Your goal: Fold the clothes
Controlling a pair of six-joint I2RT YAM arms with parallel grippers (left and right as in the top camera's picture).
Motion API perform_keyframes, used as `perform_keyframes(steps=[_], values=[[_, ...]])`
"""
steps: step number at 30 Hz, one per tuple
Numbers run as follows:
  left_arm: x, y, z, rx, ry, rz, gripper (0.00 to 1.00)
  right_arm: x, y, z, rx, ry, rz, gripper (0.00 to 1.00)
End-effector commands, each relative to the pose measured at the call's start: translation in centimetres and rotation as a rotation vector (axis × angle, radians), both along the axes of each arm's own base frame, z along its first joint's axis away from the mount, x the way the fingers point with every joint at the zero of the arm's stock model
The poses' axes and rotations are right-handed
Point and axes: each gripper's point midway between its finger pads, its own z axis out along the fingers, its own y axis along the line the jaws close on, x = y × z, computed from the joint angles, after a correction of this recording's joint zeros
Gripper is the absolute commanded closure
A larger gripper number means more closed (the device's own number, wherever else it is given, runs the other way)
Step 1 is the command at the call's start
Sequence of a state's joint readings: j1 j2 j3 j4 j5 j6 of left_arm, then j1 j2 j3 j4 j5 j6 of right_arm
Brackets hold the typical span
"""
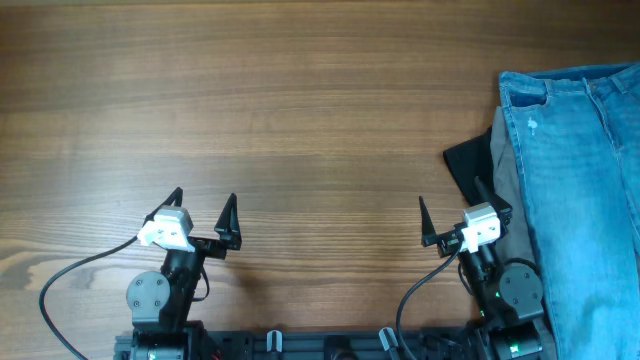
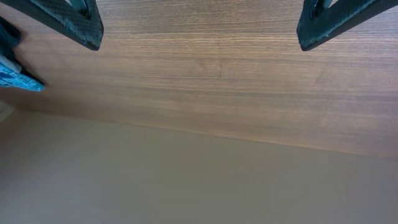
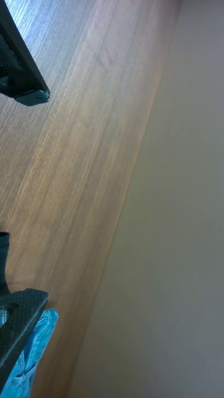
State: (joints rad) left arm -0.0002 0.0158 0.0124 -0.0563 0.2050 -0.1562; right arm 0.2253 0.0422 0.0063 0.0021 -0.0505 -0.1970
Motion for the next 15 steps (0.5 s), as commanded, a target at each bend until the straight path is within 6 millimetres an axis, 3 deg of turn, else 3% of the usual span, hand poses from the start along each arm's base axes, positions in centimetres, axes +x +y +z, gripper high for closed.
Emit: perform_keyframes(steps=[1, 10, 15], values=[[0.1, 0.1, -0.5, -0.008, 0.015, 0.009, 0.00, 0.1, -0.4, -0.1, -0.014, 0.001, -0.021, 0.00], [0.1, 0.1, -0.1, -0.009, -0.001, 0.008, 0.00, 0.0, 0.2, -0.2, 0.001, 0.007, 0.013, 0.00], [-0.2, -1.0, -0.4, -0.016, 0.013, -0.054, 0.00, -0.1, 0.4, -0.2, 0.069, 0.027, 0.025, 0.00]])
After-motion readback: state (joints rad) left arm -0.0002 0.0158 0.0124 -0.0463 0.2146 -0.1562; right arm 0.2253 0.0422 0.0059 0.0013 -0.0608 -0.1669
